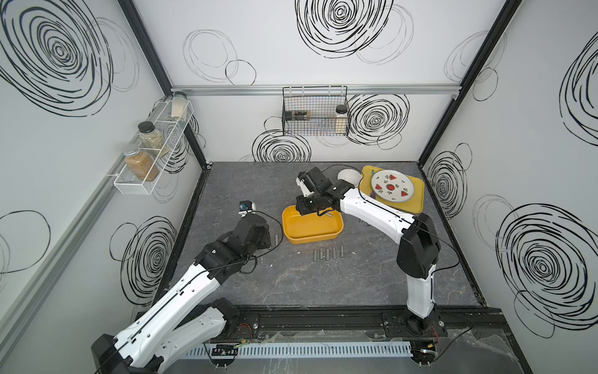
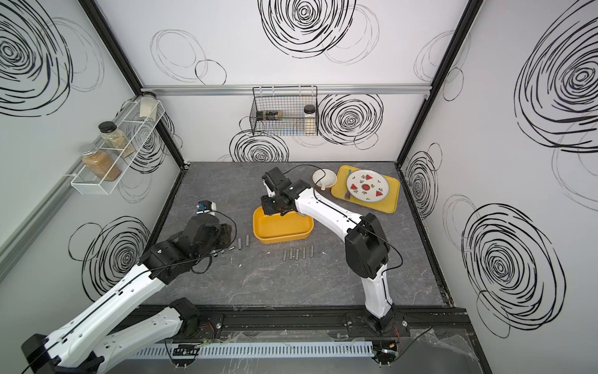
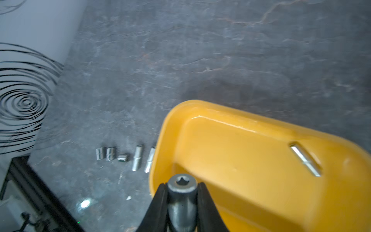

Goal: Take out the socket from the storage box
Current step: Pick up the socket head from the storage box, then move the storage box to the center of the board.

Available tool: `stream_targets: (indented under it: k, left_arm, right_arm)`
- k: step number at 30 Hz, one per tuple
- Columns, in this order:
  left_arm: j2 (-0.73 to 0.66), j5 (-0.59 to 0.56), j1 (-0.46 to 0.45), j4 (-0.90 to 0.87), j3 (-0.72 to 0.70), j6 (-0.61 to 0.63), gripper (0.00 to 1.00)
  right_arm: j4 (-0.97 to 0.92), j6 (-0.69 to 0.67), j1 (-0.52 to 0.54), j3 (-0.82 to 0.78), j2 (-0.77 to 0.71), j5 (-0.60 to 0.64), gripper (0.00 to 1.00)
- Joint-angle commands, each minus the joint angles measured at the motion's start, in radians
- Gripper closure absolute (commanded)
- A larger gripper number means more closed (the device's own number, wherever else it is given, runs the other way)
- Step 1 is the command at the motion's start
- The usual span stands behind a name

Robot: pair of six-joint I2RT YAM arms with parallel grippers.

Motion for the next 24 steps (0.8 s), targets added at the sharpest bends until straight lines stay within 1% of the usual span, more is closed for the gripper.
stream_targets:
  k: [1,6,11,12,18,24]
  left_arm:
    - [-0.053,-0.073,0.042,0.004,0.017,-0.028,0.53]
    - [-0.149,-0.141,0.077,-0.015,0.023,-0.059,0.53]
    - [-0.256,-0.172,0.077,-0.005,0.007,-0.068,0.52]
    - [-0.27,-0.175,0.077,0.0,0.003,-0.068,0.51]
    - [-0.261,-0.164,0.077,0.002,0.003,-0.065,0.49]
    - [-0.242,-0.149,0.077,0.005,0.004,-0.057,0.49]
  right_arm:
    - [0.014,0.076,0.09,-0.033,0.028,-0.016,0.86]
    - [0.025,0.097,0.18,-0.021,0.081,-0.003,0.86]
    - [0.105,0.102,0.224,-0.06,0.113,-0.035,0.86]
    - [0.122,0.098,0.233,-0.064,0.123,-0.037,0.86]
    - [0.123,0.087,0.264,-0.033,0.203,-0.002,0.86]
    - [0.093,0.098,0.265,0.005,0.253,0.11,0.86]
